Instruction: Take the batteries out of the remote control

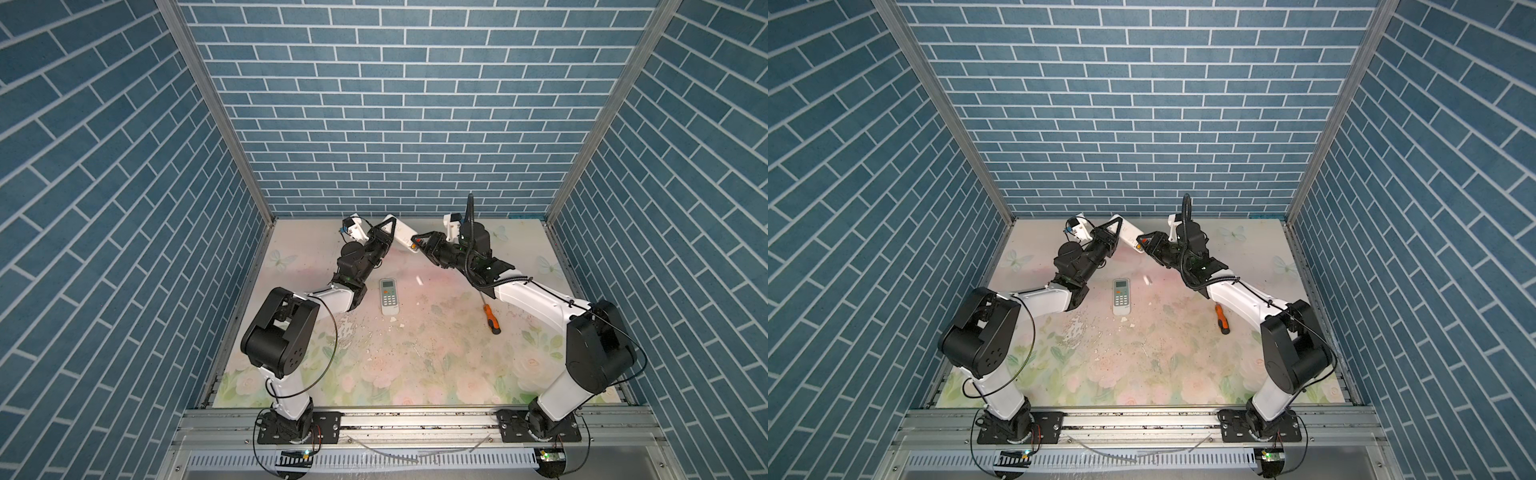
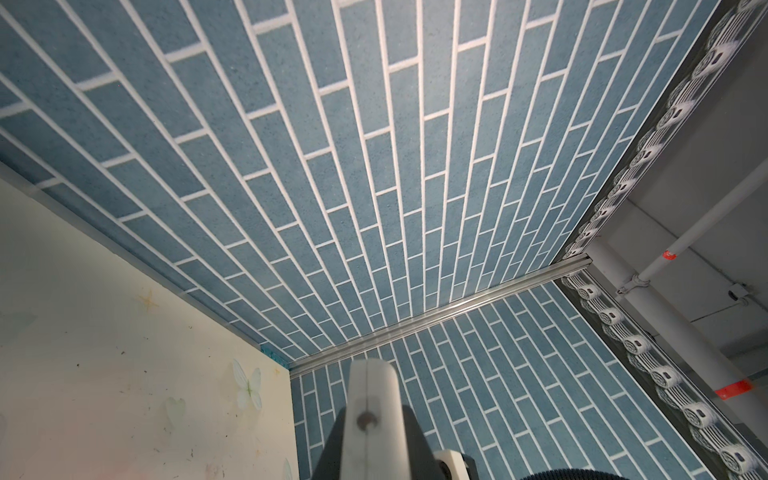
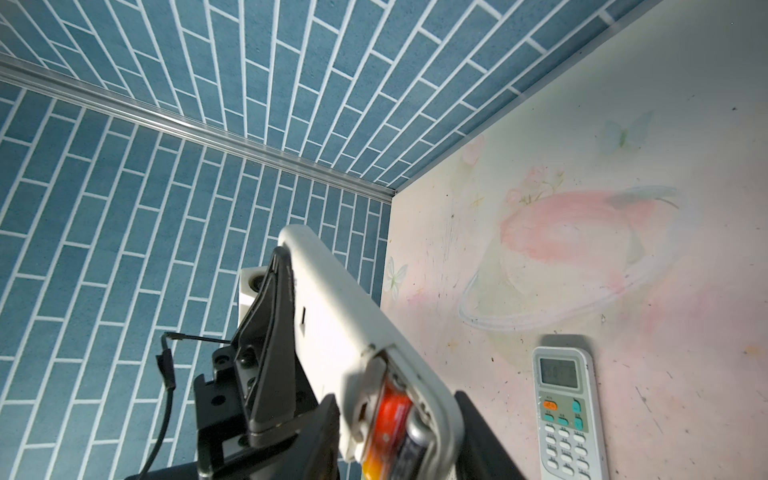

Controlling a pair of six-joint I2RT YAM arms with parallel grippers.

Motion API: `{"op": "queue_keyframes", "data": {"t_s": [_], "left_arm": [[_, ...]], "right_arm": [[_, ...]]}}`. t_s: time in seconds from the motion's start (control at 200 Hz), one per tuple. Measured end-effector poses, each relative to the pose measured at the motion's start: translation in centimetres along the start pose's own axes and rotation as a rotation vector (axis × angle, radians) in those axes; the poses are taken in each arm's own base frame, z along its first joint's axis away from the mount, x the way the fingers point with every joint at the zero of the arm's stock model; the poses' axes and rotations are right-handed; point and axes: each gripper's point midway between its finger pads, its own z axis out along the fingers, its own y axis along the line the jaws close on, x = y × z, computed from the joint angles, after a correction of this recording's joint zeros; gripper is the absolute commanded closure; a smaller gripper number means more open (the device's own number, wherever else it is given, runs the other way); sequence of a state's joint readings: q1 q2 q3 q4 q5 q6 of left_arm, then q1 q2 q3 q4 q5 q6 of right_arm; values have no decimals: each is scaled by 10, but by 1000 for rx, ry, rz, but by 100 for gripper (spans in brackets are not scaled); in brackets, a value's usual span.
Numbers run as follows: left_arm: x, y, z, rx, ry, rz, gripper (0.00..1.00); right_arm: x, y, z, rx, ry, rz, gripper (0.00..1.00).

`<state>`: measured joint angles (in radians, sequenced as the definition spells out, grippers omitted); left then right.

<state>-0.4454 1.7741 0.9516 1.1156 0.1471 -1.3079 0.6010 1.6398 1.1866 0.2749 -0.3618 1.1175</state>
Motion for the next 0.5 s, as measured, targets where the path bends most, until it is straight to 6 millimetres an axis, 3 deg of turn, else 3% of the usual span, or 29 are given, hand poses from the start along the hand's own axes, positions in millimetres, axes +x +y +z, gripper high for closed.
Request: {"op": "queue_keyframes", "data": {"t_s": [0.325,0.5], "left_arm": [[-4,1,0,1,-1,10,100],[-13,7,-3,-15,-17,23,100]], "right_arm": [[0,0,-3,10,0,0,56],[-2,6,-24,31,-6,-50,49]]}}
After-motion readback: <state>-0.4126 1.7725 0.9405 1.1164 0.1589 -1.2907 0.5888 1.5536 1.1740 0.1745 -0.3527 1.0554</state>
